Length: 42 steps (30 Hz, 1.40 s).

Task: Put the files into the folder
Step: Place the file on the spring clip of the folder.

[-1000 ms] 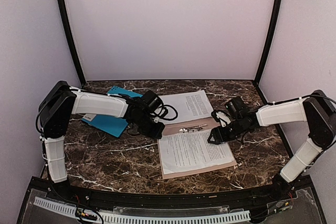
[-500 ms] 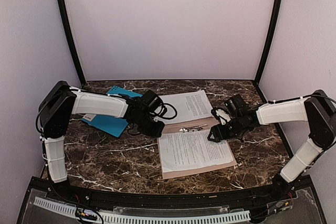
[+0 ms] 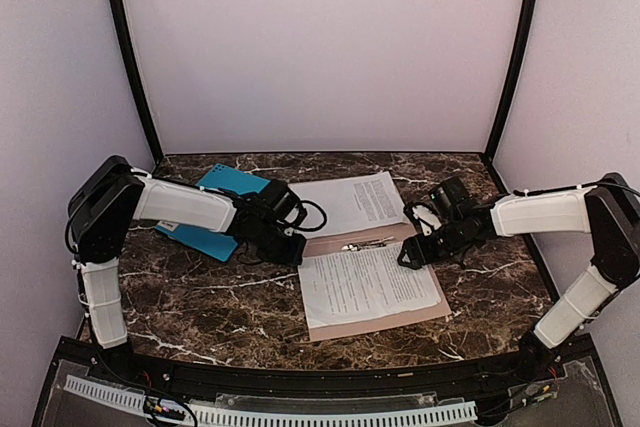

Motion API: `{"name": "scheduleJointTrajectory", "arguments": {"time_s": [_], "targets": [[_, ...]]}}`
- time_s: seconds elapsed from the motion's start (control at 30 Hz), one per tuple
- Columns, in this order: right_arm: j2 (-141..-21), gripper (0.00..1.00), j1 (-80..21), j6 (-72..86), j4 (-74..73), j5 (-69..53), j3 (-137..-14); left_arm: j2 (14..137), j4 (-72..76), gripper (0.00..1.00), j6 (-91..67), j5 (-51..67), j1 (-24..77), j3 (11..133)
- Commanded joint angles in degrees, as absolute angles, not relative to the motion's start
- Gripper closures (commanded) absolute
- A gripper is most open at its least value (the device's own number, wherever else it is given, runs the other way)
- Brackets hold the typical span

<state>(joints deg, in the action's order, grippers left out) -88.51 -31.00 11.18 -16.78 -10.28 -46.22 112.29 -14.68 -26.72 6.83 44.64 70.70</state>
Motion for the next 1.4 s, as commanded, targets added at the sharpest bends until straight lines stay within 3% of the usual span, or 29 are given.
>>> {"name": "scheduleJointTrajectory", "arguments": {"time_s": [0.0,1.37], "targets": [[-88.0,0.32,-31.3,10.8,-17.2,-8.3,-47.7,108.5,-10.6,0.99,-30.3,7.7,43.9,67.6],[-88.7,0.31,-31.3,10.8,-18.2,-7.1,-47.9,107.5,-5.8,0.99,-34.3,9.3,43.9,64.6]]}}
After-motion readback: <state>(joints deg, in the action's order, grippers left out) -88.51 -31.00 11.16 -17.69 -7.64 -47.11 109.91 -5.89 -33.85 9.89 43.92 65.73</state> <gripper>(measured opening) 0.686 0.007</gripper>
